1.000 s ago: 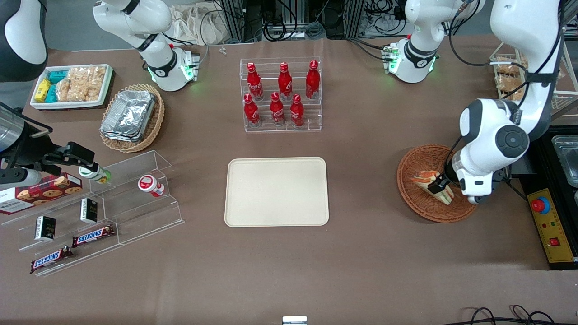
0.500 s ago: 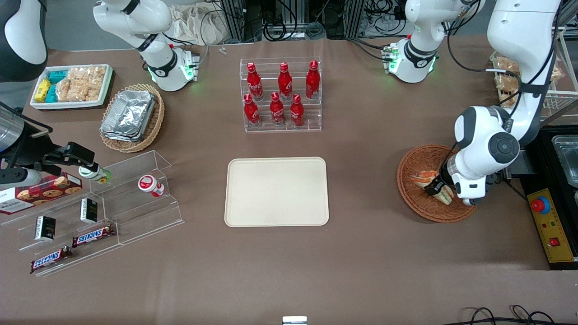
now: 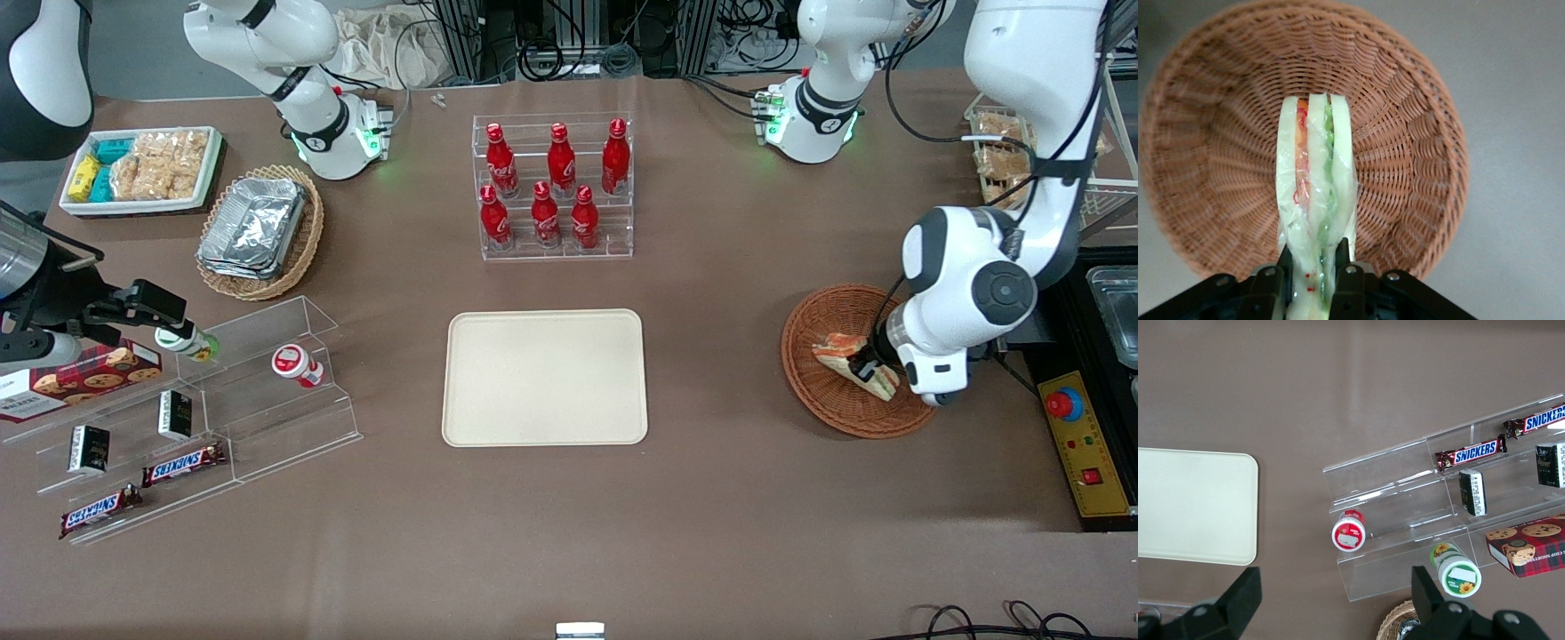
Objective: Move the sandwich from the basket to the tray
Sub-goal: 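Close the left gripper on the sandwich and lift it, then carry the sandwich with the left gripper over to the cream tray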
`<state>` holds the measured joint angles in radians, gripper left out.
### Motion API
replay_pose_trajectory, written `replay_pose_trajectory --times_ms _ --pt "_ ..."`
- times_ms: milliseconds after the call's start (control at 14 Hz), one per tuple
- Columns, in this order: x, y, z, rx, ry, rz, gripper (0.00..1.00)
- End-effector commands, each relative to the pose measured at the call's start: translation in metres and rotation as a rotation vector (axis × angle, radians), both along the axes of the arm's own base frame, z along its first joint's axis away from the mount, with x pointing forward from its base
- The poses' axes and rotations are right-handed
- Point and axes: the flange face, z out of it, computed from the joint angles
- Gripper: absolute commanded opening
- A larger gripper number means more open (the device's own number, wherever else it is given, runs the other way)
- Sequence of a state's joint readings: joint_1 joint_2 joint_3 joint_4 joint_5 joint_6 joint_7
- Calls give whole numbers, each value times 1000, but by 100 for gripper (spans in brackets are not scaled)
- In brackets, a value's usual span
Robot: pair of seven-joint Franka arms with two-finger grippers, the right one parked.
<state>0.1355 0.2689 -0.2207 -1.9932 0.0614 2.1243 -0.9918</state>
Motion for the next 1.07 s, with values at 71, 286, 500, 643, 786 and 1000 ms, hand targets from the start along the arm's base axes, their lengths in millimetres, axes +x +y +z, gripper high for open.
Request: replay_pose_trajectory --times_ms 71,286,500,643,786,1000 --pt "27 -11 110 23 36 0 0" --pt "33 -26 187 -4 25 -78 0" --pt "31 -50 224 -29 -4 -178 0" --pt "28 -60 231 -75 -4 -297 0" --pt "21 -98 232 -91 -6 -436 0" --pt "12 -144 232 -112 -15 -530 0"
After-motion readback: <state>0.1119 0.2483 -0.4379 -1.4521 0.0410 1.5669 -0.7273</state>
